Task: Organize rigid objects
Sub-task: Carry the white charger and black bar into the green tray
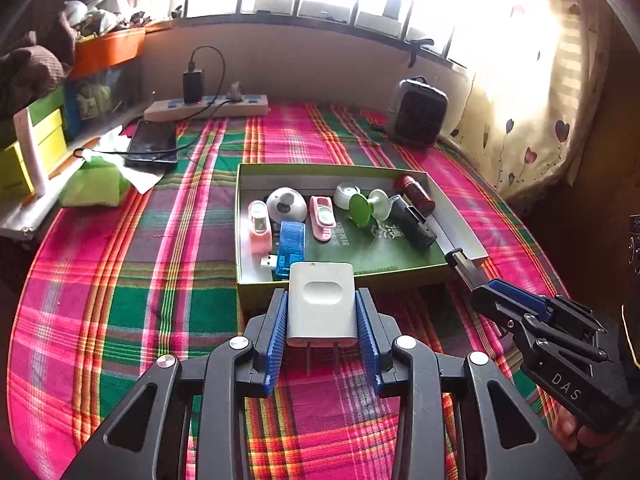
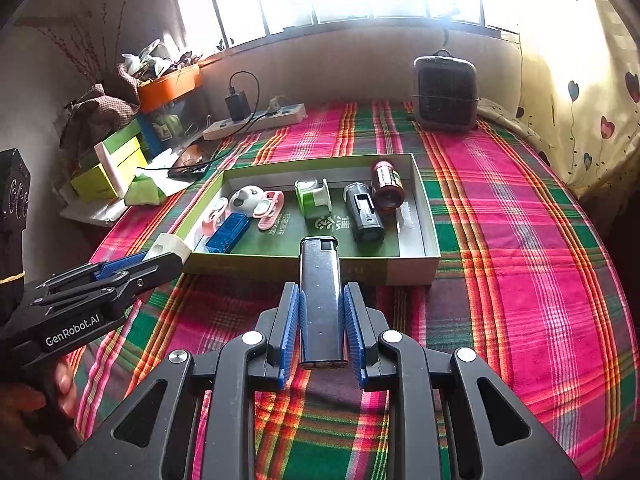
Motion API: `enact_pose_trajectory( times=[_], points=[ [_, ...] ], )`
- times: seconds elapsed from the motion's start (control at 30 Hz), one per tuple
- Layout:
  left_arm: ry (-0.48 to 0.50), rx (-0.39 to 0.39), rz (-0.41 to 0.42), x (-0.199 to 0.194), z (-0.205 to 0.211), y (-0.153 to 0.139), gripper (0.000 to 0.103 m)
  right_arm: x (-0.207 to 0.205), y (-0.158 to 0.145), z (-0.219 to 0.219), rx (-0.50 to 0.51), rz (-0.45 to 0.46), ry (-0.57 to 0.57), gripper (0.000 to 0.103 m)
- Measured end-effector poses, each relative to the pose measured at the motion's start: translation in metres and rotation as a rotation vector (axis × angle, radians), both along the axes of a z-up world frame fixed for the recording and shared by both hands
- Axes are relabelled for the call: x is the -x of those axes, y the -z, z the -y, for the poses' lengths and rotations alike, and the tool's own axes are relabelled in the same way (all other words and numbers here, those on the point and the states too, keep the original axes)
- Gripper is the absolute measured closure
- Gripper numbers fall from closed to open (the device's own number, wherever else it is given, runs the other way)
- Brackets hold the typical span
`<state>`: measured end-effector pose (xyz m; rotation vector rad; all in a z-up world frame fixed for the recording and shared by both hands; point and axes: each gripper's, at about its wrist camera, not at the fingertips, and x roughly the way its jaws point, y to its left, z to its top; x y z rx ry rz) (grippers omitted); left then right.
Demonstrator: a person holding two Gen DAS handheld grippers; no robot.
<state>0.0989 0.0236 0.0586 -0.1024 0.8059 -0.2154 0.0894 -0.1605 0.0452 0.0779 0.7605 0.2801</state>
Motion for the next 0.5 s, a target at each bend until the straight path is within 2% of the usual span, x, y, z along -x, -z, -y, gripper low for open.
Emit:
enact_pose_trajectory(
  times=[0.5],
  points=[
    [0.023, 0.021, -0.020, -0.043, 0.014, -0.001, 0.071, -0.043, -0.003, 0.005, -0.028, -0.037, -0.007, 0.078]
  ],
)
